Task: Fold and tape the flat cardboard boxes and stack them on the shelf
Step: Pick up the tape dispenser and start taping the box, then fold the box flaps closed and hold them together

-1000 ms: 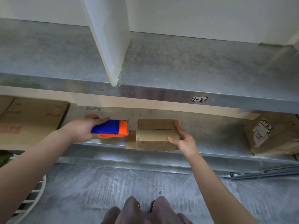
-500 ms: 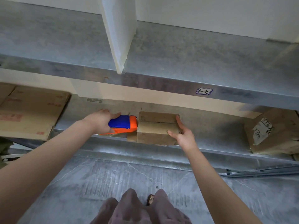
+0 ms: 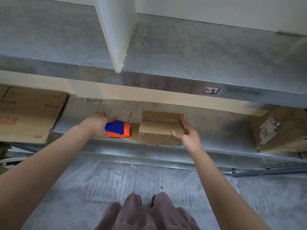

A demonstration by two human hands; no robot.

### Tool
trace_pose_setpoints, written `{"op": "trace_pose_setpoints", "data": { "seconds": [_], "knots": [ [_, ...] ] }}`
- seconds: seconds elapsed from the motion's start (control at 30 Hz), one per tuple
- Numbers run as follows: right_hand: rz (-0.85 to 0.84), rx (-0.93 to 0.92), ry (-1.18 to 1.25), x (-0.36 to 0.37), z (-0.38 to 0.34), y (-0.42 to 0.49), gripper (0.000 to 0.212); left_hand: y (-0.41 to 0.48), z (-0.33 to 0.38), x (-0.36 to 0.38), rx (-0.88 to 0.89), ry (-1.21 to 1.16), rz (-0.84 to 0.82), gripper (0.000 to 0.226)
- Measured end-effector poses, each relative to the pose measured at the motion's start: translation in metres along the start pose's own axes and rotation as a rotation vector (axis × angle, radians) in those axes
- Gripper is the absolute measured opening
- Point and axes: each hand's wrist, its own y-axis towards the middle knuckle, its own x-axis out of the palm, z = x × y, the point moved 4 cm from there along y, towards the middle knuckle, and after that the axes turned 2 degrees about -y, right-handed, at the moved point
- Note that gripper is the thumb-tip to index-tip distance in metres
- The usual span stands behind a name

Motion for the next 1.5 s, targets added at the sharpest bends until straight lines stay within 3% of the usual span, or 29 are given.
{"op": "trace_pose_setpoints", "data": {
  "seconds": [0.4,0.5,0.57,0.73,0.87,1.0,1.1,1.2,1.27,1.4,1.5],
  "knots": [
    [-0.002,-0.023,0.009,0.0,0.001,0.002,0.076,0.007,0.002,0.002,-0.077,0.009,-0.05,0.068],
    [0.032,-0.09,-0.103,0.0,-0.002,0.0,0.076,0.004,0.005,0.001,-0.128,0.053,-0.071,0.068],
    [0.067,-0.136,-0.214,-0.001,-0.004,-0.001,0.076,0.001,0.013,-0.005,-0.097,0.062,0.039,0.07],
    [0.119,-0.239,-0.382,-0.003,-0.01,-0.003,0.07,-0.008,0.085,-0.017,0.153,-0.377,0.34,0.066],
    [0.147,-0.332,-0.511,-0.004,-0.014,-0.006,0.06,-0.005,0.14,-0.005,0.263,-0.433,0.356,0.061],
    [0.059,-0.381,-0.67,0.005,-0.012,-0.004,0.05,0.003,0.157,0.016,0.228,-0.33,0.36,0.056],
    [-0.022,-0.347,-0.652,0.011,-0.007,-0.002,0.049,0.005,0.163,0.023,0.23,-0.321,0.369,0.054],
    [-0.044,-0.354,-0.562,0.003,-0.01,0.001,0.048,0.009,0.153,0.008,0.218,-0.497,0.389,0.046],
    [-0.052,-0.345,-0.485,-0.008,-0.011,0.005,0.048,0.013,0.14,-0.003,0.179,-0.586,0.369,0.055],
    [-0.035,-0.314,-0.454,-0.029,-0.009,0.016,0.049,0.017,0.142,0.004,0.177,-0.679,0.103,0.092],
    [0.143,-0.227,-0.522,-0.042,-0.008,0.021,0.048,0.011,0.153,0.017,0.144,-0.725,0.184,0.102]
  ]
}}
